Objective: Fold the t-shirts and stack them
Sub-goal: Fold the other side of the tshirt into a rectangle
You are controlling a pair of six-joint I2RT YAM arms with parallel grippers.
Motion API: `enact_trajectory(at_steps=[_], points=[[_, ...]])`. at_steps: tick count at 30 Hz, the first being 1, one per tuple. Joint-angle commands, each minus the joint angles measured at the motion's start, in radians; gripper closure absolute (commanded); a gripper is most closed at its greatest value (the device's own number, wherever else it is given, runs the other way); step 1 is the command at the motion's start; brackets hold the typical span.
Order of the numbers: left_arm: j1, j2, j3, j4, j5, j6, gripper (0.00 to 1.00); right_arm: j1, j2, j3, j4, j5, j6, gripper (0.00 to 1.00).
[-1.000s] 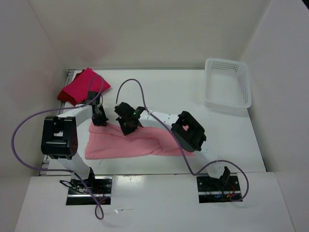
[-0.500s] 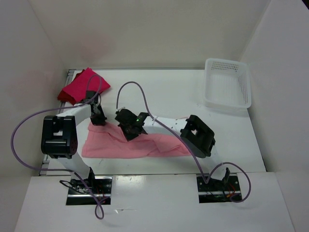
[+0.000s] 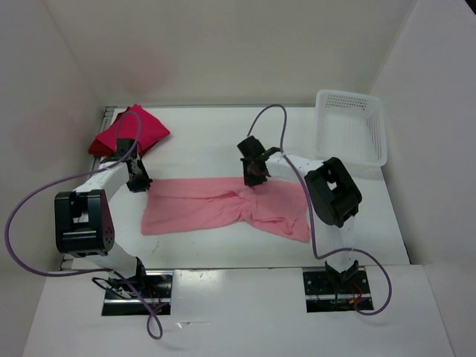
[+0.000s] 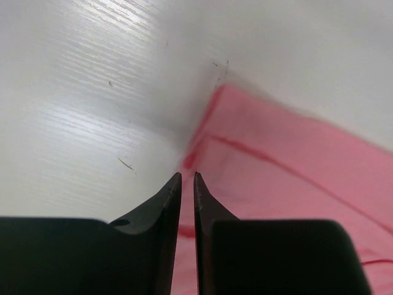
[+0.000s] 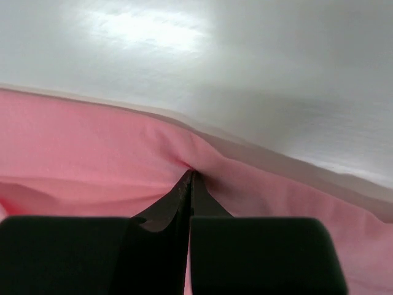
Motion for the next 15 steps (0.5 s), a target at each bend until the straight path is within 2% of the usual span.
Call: enact_trajectory(at_steps=[1, 4, 6, 12, 15], points=[[0.000, -0.042, -0.006, -0.034, 0.028, 0.018, 0.79, -0.080, -0.056, -0.020, 0.008, 0.050, -0.009, 1.00], [0.000, -0.074, -0.019, -0.046, 0.051, 0.018, 0.78, -0.091, -0.099, 0.005, -0.001, 0.025, -0.027, 1.00], [0.000, -0.093, -0.020, -0.046, 0.062, 0.018, 0.77, -0.091, -0.134, 0.029, -0.010, -0.039, -0.027, 0.93], [0.000, -0.090, 0.049, -0.012, 0.140, -0.027, 0.77, 0.002, -0.132, 0.101, -0.042, -0.172, -0.027, 0.82], [0.000, -0.080, 0.049, 0.009, 0.185, -0.050, 0.77, 0.053, -0.121, 0.074, -0.023, -0.182, -0.018, 0.79]])
